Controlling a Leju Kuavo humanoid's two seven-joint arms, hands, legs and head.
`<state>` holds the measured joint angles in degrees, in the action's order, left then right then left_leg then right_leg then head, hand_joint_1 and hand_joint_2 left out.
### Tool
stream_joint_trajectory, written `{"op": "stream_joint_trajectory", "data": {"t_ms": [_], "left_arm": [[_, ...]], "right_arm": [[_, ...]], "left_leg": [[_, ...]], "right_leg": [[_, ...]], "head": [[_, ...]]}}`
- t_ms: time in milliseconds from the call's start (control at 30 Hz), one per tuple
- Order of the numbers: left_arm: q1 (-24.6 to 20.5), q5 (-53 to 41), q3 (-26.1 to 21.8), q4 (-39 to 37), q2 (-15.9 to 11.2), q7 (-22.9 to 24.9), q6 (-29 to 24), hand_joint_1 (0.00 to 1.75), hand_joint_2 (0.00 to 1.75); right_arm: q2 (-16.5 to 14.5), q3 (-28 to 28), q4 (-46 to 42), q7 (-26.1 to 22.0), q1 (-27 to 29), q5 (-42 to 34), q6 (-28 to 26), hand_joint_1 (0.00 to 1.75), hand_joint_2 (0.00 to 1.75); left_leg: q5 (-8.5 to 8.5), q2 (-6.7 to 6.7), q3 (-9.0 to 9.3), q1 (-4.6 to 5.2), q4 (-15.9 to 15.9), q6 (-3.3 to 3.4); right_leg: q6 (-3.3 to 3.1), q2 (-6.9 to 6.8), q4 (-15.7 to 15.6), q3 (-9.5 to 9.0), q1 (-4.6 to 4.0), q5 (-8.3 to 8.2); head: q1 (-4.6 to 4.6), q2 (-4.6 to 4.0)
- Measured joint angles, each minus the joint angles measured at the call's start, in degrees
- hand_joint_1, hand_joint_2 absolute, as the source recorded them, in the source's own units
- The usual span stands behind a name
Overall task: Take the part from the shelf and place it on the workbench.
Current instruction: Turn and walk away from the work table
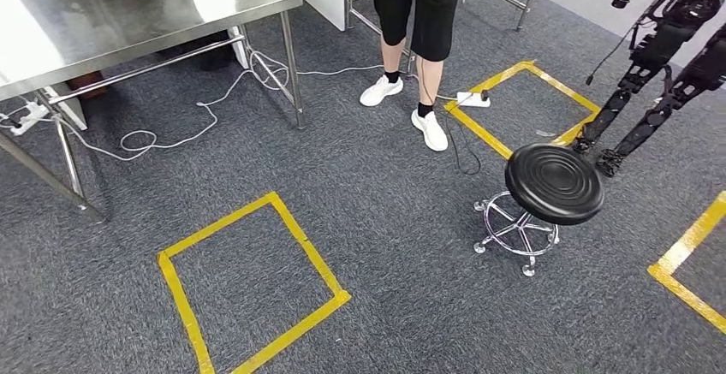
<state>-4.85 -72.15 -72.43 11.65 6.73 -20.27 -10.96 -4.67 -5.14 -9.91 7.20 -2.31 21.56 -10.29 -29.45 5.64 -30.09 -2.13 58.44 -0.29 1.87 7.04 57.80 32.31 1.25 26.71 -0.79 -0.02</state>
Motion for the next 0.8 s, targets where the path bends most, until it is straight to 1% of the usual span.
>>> {"op": "stream_joint_trajectory", "data": {"t_ms": [33,67,100,133,167,200,233,267,300,333,367,400,433,467,500,533,567,600,633,667,700,733,767,800], "left_arm": [[0.0,0.0,0.0,0.0,0.0,0.1,0.0,0.00,0.00],[0.0,0.0,0.0,0.0,0.1,0.1,-0.1,0.00,0.00],[-0.1,0.0,0.0,0.0,0.1,0.1,-0.1,0.00,0.00],[-0.1,0.0,0.0,0.0,0.1,0.1,-0.2,0.00,0.00],[0.0,0.1,0.0,0.0,0.1,0.0,-0.3,0.00,0.00],[0.0,0.1,0.0,0.0,0.1,-0.1,-0.4,0.00,0.00],[0.1,0.1,0.0,0.0,0.0,-0.1,-0.5,0.00,0.00],[0.1,0.1,0.0,0.0,0.0,-0.2,-0.6,0.00,0.00],[0.1,0.2,0.0,0.0,0.0,-0.2,-0.6,0.00,0.00],[0.1,0.2,0.0,0.0,0.1,-0.3,-0.6,0.00,0.00],[0.0,0.2,0.0,0.0,0.1,-0.3,-0.6,0.00,0.00],[0.0,0.2,0.0,0.0,0.1,-0.3,-0.6,0.00,0.00],[0.0,0.2,0.0,0.0,0.1,-0.3,-0.6,0.00,0.00],[0.0,0.2,0.0,0.0,0.1,-0.3,-0.6,0.00,0.00],[-0.1,0.2,0.0,0.0,0.1,-0.3,-0.6,0.00,0.00],[-0.2,0.2,0.0,0.0,0.1,-0.3,-0.6,0.00,0.00],[-0.4,0.2,0.0,0.0,0.1,-0.3,-0.6,0.00,0.00],[-0.5,0.2,0.0,0.0,0.1,-0.4,-0.6,0.00,0.00],[-0.5,0.2,0.0,0.0,0.1,-0.5,-0.6,0.00,0.00],[-0.4,0.3,0.0,0.0,0.1,-0.5,-0.6,0.00,0.00],[-0.2,0.4,0.0,0.0,0.1,-0.6,-0.6,0.00,0.00],[-0.1,0.4,0.0,0.0,0.1,-0.6,-0.6,0.00,0.00],[0.0,0.5,0.0,0.0,0.1,-0.5,-0.7,0.00,0.00],[0.0,0.6,0.0,0.0,0.0,-0.4,-0.7,0.00,0.00]], "right_arm": [[0.0,0.0,0.0,0.0,0.1,0.0,0.0,0.00,0.00],[0.0,0.0,0.0,0.1,0.2,0.0,0.0,0.00,0.00],[0.0,0.0,0.0,0.1,0.2,0.0,0.0,0.00,0.00],[0.0,0.0,0.0,0.2,0.2,0.1,0.0,0.00,0.00],[0.0,0.0,0.0,0.2,0.2,0.1,0.0,0.00,0.00],[0.0,0.0,0.0,0.2,0.1,0.2,0.0,0.00,0.00],[0.0,0.0,0.0,0.2,0.1,0.2,0.0,0.00,0.00],[0.0,0.0,0.0,0.2,0.1,0.3,0.0,0.00,0.00],[0.0,0.0,0.0,0.2,0.1,0.4,0.0,0.00,0.00],[0.0,0.0,0.0,0.2,0.1,0.4,0.0,0.00,0.00],[0.0,0.0,0.0,0.2,0.1,0.4,0.0,0.00,0.00],[0.0,0.0,0.0,0.2,0.0,0.4,0.0,0.00,0.00],[0.0,0.0,0.0,0.2,0.0,0.4,0.0,0.00,0.00],[0.0,0.0,0.0,0.2,-0.1,0.4,0.0,0.00,0.00],[0.0,0.0,0.0,0.2,-0.1,0.4,0.0,0.00,0.00],[0.0,0.0,0.0,0.2,0.0,0.4,0.0,0.00,0.00],[0.0,0.0,0.0,0.2,0.1,0.4,0.0,0.00,0.00],[-0.1,0.0,0.0,0.2,0.2,0.4,0.0,0.00,0.00],[-0.1,0.0,0.0,0.2,0.2,0.4,0.0,0.00,0.00],[-0.1,0.0,0.0,0.1,0.1,0.5,0.0,0.00,0.00],[-0.2,0.0,0.1,0.0,0.1,0.5,0.0,0.00,0.00],[-0.3,0.0,0.1,-0.1,0.0,0.6,0.0,0.00,0.00],[-0.3,0.0,0.1,-0.1,0.1,0.7,0.0,0.00,0.00],[-0.3,0.0,0.1,-0.1,0.2,0.7,0.0,0.00,0.00]], "left_leg": [[0.21,-0.86,-0.12,0.11,0.0,0.55],[0.48,-1.68,-0.12,0.19,-0.3,1.11],[0.77,-2.57,-0.18,0.18,-0.6,1.67],[1.00,-3.53,-0.27,0.16,-0.8,2.15],[1.08,-4.49,-0.38,0.29,-0.8,2.43],[1.12,-5.52,-0.55,0.38,-0.8,2.61],[1.15,-6.54,-0.66,0.47,-0.8,2.68],[1.16,-7.53,-0.76,0.52,-0.7,2.69],[1.17,-8.41,-0.78,0.55,-0.7,2.67],[1.17,-9.22,-0.73,0.55,-0.7,2.62],[1.15,-9.89,-0.61,0.59,-0.7,2.49],[1.07,-10.50,-0.52,0.77,-0.6,2.22],[1.00,-11.08,-0.43,0.97,-0.6,1.89],[0.96,-11.63,-0.31,1.18,-0.5,1.53],[0.93,-12.21,-0.18,1.31,-0.6,1.18],[0.90,-12.70,-0.02,1.27,-0.6,0.86],[0.64,-12.39,0.06,1.09,-0.4,0.50],[-0.16,-11.29,-0.19,0.90,0.4,0.18],[-1.70,-9.66,-1.02,0.73,2.5,-0.06],[-3.70,-7.83,-2.37,0.59,5.6,-0.19],[-5.78,-6.59,-4.07,0.57,9.5,-0.22],[-7.24,-5.99,-5.61,0.56,12.9,-0.23],[-7.64,-5.77,-6.49,0.54,14.9,-0.27],[-6.92,-5.68,-6.50,0.48,14.9,-0.30]], "right_leg": [[0.51,0.53,0.0,0.44,0.08,-0.24],[0.77,-0.03,0.4,0.98,0.09,-0.14],[0.80,-1.33,1.6,1.74,-0.03,0.52],[0.58,-3.06,4.1,2.97,-0.10,1.84],[0.22,-4.82,7.5,4.72,-0.10,3.64],[-0.02,-5.70,11.4,6.54,-0.12,5.44],[0.01,-6.05,14.6,7.90,-0.07,6.69],[0.29,-6.24,16.0,8.23,-0.02,7.09],[0.74,-6.47,15.2,7.31,0.01,6.62],[1.23,-6.97,12.1,5.22,0.04,5.52],[1.54,-8.16,8.0,2.55,0.05,4.29],[1.64,-9.50,4.1,0.23,-0.16,3.17],[1.44,-10.50,1.3,-1.35,-0.33,2.34],[1.10,-11.06,0.0,-1.91,-0.53,1.89],[0.76,-10.74,-0.2,-1.74,-0.73,1.62],[0.37,-10.07,-0.3,-1.59,-0.59,1.42],[0.06,-9.52,-0.3,-1.54,-0.23,1.28],[-0.38,-8.99,-0.4,-1.62,0.11,1.10],[-0.92,-8.49,-0.5,-1.68,0.43,0.88],[-1.37,-7.95,-0.5,-1.58,0.55,0.71],[-1.75,-7.34,-0.5,-1.39,0.38,0.57],[-1.96,-6.67,-0.5,-1.25,0.24,0.48],[-2.00,-5.95,-0.4,-1.20,0.15,0.44],[-2.00,-5.23,-0.4,-1.23,0.15,0.42]], "head": [[0.01,0.00],[0.02,0.00],[-0.12,0.00],[-0.25,0.00],[-0.37,0.00],[-0.50,0.00],[-0.49,0.00],[-0.48,0.00],[-0.50,0.00],[-0.50,0.00],[-0.54,0.00],[-0.60,0.00],[-0.57,0.00],[-0.48,0.00],[-0.37,0.00],[-0.22,0.00],[-0.11,0.00],[-0.03,0.00],[0.08,0.00],[0.16,0.00],[0.21,0.00],[0.21,0.00],[0.20,0.00],[0.21,0.00]]}}
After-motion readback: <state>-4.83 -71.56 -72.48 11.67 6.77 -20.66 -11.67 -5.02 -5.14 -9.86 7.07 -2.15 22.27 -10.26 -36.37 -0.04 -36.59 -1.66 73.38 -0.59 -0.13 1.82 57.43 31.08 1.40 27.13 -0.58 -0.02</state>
